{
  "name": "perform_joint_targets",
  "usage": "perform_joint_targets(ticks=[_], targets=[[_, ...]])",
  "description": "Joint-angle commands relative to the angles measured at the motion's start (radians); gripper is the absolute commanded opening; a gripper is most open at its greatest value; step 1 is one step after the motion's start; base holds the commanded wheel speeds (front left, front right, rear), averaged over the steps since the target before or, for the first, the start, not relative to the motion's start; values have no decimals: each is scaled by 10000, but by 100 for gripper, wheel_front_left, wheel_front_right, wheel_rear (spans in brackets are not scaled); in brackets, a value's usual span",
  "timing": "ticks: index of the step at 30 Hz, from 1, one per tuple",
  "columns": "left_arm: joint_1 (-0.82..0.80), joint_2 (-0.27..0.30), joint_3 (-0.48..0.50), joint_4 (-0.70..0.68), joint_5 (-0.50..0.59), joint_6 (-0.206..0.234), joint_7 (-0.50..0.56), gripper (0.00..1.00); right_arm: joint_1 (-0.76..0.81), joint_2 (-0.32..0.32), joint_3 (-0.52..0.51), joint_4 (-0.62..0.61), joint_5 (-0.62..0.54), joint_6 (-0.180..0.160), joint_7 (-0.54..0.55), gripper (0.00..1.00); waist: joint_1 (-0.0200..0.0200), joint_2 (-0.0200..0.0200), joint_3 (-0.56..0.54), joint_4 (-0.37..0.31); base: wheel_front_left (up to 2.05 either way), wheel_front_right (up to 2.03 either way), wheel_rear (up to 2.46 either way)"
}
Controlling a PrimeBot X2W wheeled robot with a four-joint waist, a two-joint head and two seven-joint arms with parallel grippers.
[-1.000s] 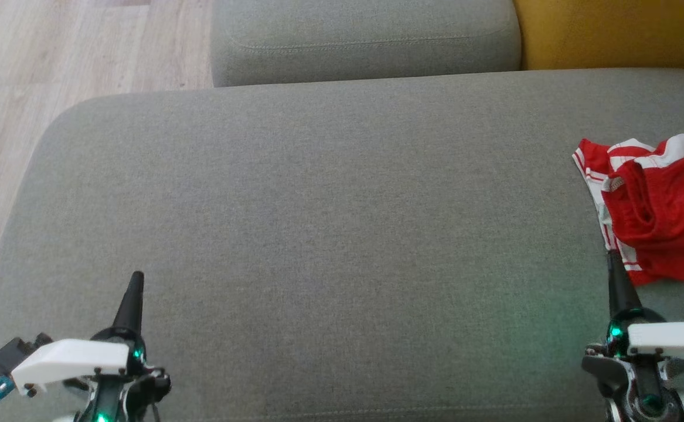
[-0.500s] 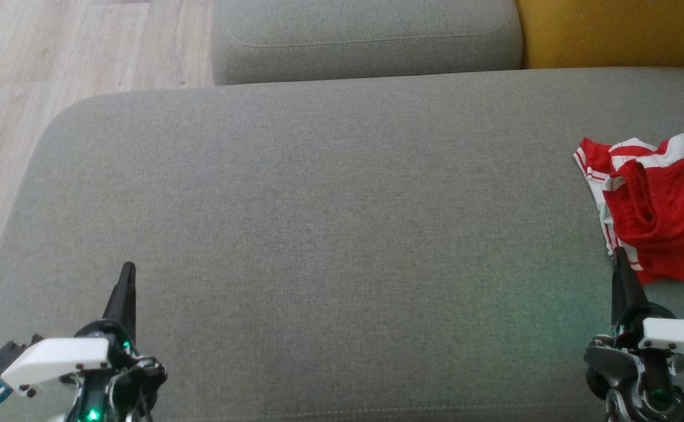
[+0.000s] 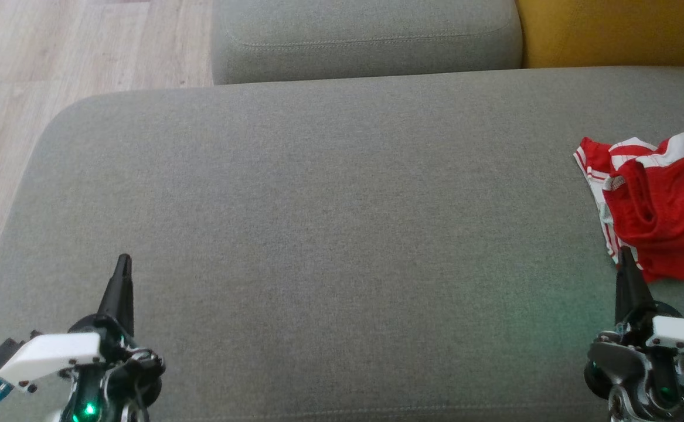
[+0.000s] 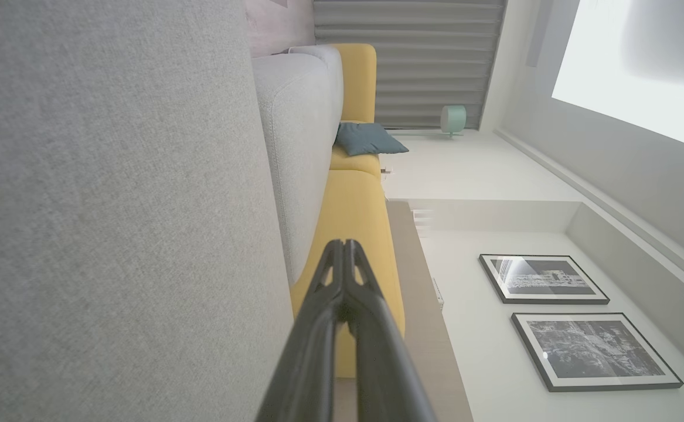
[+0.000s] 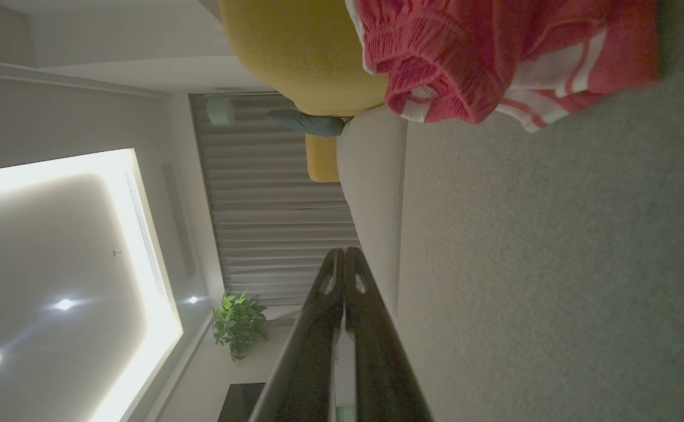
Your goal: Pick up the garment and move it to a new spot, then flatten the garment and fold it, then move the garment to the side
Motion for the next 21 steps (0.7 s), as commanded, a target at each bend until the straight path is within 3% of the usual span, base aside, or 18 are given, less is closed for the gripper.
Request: perform_joint_targets(ticks=[1,21], targets=[[-531,71,417,-267,-18,-71,31,0,-523,-159,190,-317,50,40,70,0,0,0,-1,0,0,0,0],[-535,38,463,-266,21,-71,68,0,-529,-109,118,-312,-9,40,127,0,0,0,-1,0,0,0,0]])
